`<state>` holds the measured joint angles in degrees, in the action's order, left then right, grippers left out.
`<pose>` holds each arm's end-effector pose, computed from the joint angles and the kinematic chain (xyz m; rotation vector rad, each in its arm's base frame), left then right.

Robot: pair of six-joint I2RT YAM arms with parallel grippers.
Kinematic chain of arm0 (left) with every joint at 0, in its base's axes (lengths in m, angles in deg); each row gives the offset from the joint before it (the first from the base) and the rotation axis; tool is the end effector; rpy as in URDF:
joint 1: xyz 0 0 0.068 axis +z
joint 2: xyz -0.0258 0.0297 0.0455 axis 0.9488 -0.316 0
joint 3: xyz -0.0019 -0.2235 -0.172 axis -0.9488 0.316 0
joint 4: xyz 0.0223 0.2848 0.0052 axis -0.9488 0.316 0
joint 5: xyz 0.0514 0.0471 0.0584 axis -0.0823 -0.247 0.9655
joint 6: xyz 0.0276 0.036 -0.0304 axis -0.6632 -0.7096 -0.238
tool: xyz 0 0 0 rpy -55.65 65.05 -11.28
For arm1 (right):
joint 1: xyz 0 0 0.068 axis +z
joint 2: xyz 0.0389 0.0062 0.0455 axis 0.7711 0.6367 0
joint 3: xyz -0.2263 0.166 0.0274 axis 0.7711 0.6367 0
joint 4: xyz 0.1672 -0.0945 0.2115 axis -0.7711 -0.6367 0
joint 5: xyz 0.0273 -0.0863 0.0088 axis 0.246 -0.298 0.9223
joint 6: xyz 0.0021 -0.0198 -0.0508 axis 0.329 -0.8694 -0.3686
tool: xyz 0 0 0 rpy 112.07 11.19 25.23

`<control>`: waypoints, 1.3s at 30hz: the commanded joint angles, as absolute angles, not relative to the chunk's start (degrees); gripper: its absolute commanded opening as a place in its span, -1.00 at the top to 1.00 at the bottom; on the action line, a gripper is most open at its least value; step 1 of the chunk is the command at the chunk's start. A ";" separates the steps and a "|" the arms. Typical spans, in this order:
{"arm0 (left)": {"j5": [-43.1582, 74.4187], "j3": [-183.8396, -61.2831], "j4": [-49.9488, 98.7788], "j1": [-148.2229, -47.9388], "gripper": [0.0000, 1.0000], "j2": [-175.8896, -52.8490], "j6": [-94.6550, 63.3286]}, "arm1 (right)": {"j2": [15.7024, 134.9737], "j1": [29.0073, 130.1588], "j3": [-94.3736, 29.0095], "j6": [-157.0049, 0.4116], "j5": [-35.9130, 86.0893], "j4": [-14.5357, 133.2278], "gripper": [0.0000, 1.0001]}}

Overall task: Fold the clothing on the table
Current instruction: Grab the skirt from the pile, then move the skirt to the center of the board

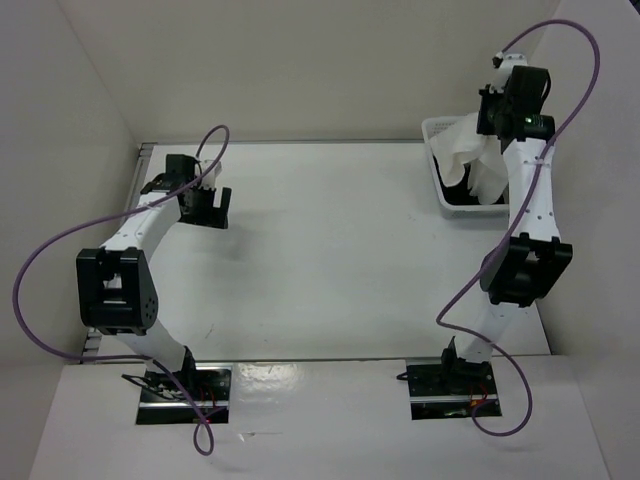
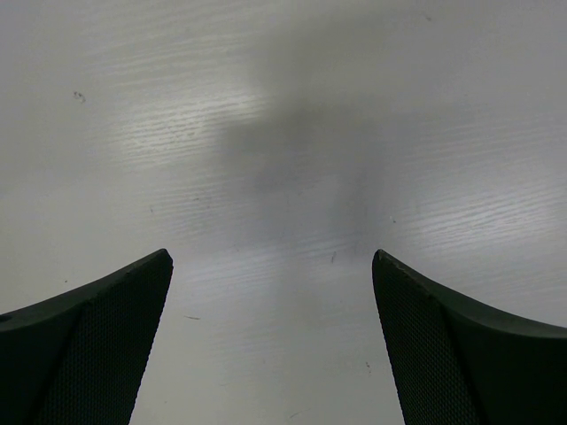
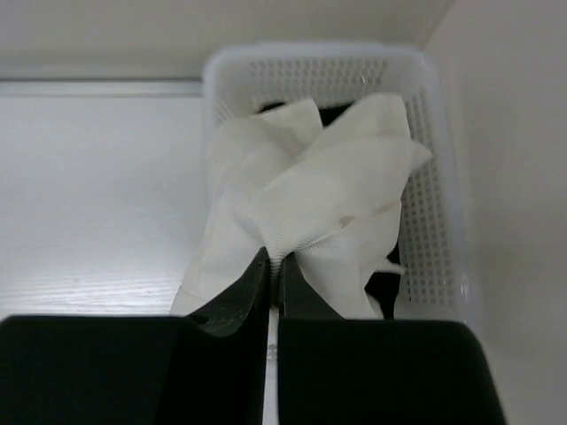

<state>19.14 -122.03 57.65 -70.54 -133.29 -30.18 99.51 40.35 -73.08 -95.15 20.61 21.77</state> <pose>0.3788 0.0039 0.2480 0.0754 2.5060 -0.0755 0.4384 -0.0761 0.4361 -0.0333 2.0517 -0.1624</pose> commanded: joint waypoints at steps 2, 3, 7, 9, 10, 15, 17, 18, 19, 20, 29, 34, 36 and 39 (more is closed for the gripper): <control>20.11 -127.38 59.47 -73.59 -0.98 -133.01 -31.46 | 94.02 45.09 -77.63 -97.15 30.27 16.00 1.00; 20.11 -127.99 59.48 -73.60 -0.98 -133.01 -31.46 | 93.49 48.66 -77.63 -97.94 30.80 15.47 1.00; 21.43 -129.32 60.71 -75.79 -0.98 -131.51 -32.08 | 91.73 57.81 -76.05 -102.59 33.34 12.75 1.00; 21.96 -129.32 60.71 -76.33 -0.98 -130.11 -32.60 | 91.73 59.15 -77.45 -102.60 40.60 10.38 1.00; 21.96 -129.32 60.71 -76.33 -0.98 -130.11 -32.60 | 92.51 59.16 -78.15 -103.21 43.70 9.50 1.00; 23.19 -127.12 60.71 -76.33 -0.98 -128.35 -32.60 | 94.80 61.52 -80.18 -105.58 57.51 4.84 1.00; 23.19 -125.63 60.71 -76.33 -0.98 -127.64 -33.13 | 95.33 65.56 -76.94 -108.22 57.53 3.70 1.00; 23.19 -125.63 60.71 -76.33 -0.98 -126.95 -33.13 | 95.94 67.23 -75.36 -108.75 54.57 3.17 0.88; 23.19 -124.23 60.71 -76.33 -0.98 -126.94 -33.13 | 95.95 68.98 -73.70 -108.75 52.88 2.47 0.59; 23.19 -124.22 60.71 -76.33 -0.98 -126.33 -33.65 | 96.56 72.57 -70.11 -111.80 51.82 1.94 0.28; 21.87 -119.83 61.32 -76.33 -0.98 -123.95 -34.19 | 107.10 91.58 -61.99 -123.70 36.62 -13.18 -0.22; 19.15 -117.81 61.32 -76.33 -0.98 -123.95 -34.19 | 108.60 91.59 -62.60 -119.66 36.61 -10.21 -0.39; 19.15 -116.93 60.80 -76.33 -0.98 -123.95 -34.19 | 108.60 91.59 -62.60 -118.86 34.86 -7.74 -0.42; 16.52 -115.61 59.57 -76.85 -0.98 -123.95 -33.66 | 108.60 91.59 -59.11 -115.89 31.70 -4.06 -0.42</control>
<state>20.16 -116.48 61.22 -76.42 -126.05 -33.26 110.74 91.75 -61.29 -118.98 35.97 -8.20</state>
